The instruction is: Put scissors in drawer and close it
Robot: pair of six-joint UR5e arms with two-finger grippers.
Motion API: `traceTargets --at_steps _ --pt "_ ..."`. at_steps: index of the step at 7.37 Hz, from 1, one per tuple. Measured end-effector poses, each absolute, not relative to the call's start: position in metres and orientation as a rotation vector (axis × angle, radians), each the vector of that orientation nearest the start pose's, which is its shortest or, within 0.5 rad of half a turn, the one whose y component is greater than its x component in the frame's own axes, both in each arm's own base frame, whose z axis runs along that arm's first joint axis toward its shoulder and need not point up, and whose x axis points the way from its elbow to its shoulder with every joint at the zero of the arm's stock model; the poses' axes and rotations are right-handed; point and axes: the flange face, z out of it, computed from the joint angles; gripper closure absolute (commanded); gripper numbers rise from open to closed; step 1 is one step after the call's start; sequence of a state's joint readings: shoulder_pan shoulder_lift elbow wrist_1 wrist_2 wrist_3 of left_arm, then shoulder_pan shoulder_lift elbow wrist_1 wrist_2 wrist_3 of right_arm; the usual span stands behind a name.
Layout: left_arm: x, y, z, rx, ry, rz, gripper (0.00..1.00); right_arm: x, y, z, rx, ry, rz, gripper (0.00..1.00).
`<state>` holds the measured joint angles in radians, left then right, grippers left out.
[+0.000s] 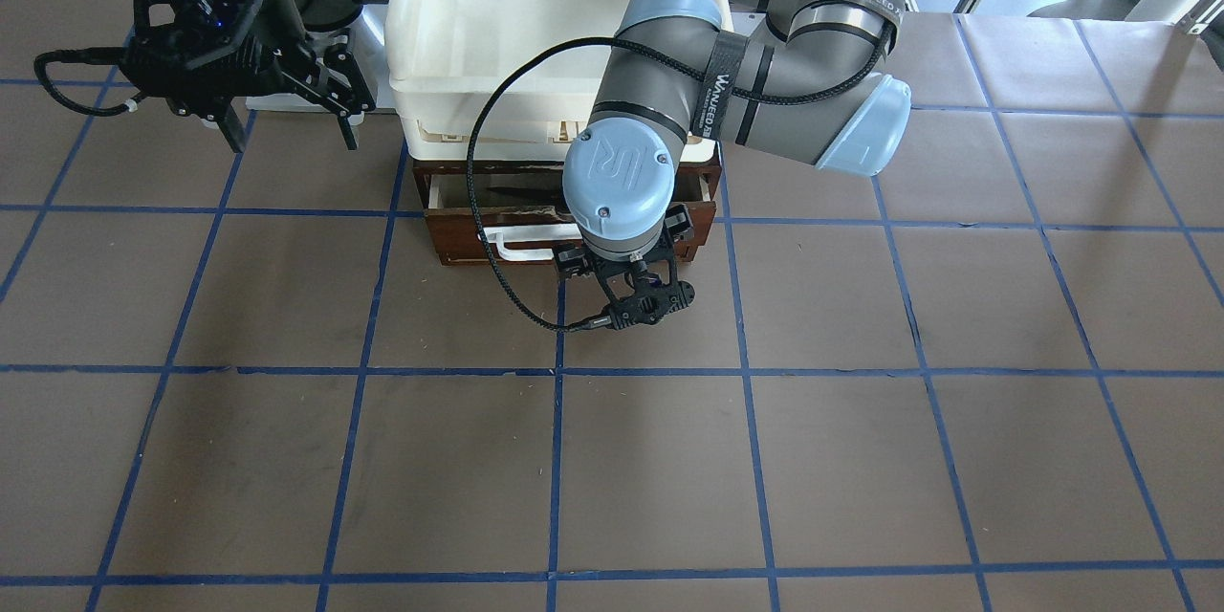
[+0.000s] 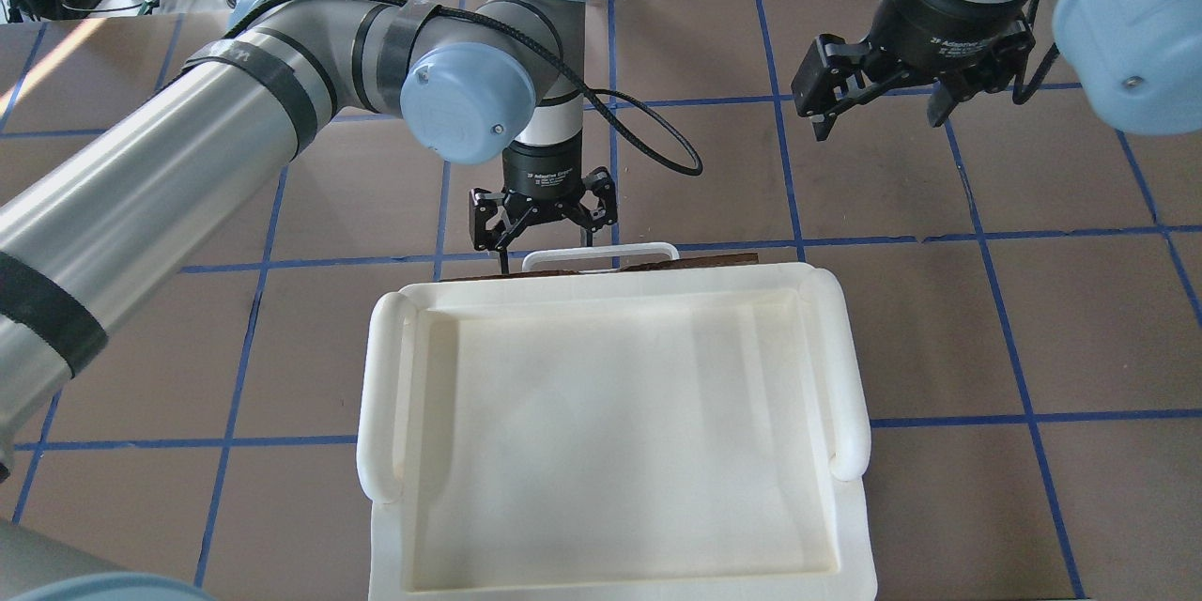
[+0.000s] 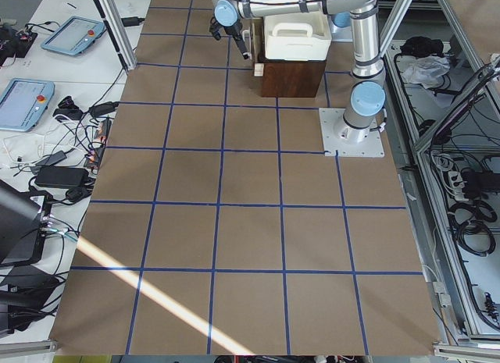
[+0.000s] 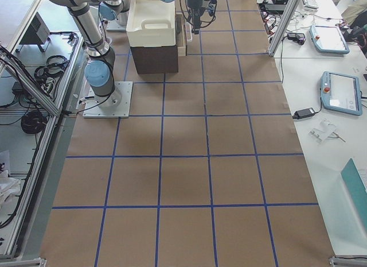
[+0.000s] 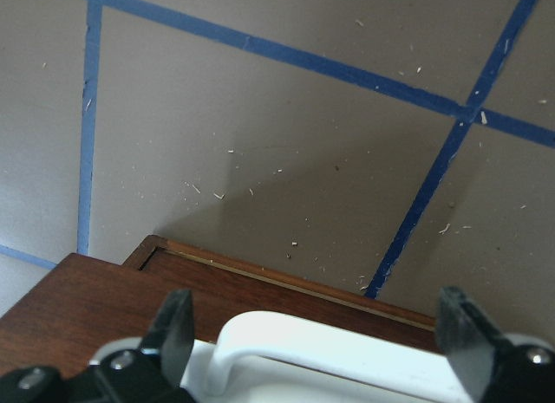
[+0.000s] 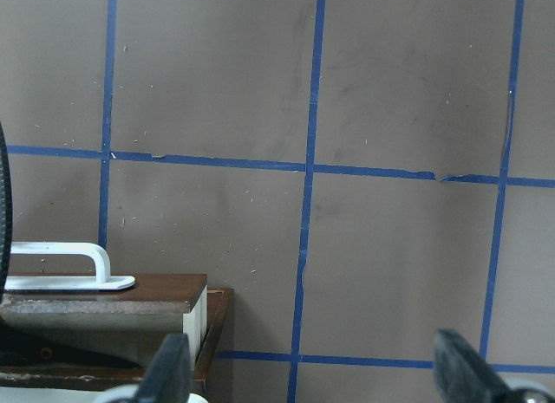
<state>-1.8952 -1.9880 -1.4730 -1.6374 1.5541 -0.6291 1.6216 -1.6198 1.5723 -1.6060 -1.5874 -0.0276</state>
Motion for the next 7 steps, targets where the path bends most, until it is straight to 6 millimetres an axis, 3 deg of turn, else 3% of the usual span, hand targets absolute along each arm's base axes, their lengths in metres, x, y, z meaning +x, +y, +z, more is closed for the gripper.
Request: traceTargets --at_steps 7 --pt "-0.329 -0.503 0.294 -0.399 2.839 0.618 0.0 0.156 -0.472 0.514 -0.122 3.154 -0.129 0.0"
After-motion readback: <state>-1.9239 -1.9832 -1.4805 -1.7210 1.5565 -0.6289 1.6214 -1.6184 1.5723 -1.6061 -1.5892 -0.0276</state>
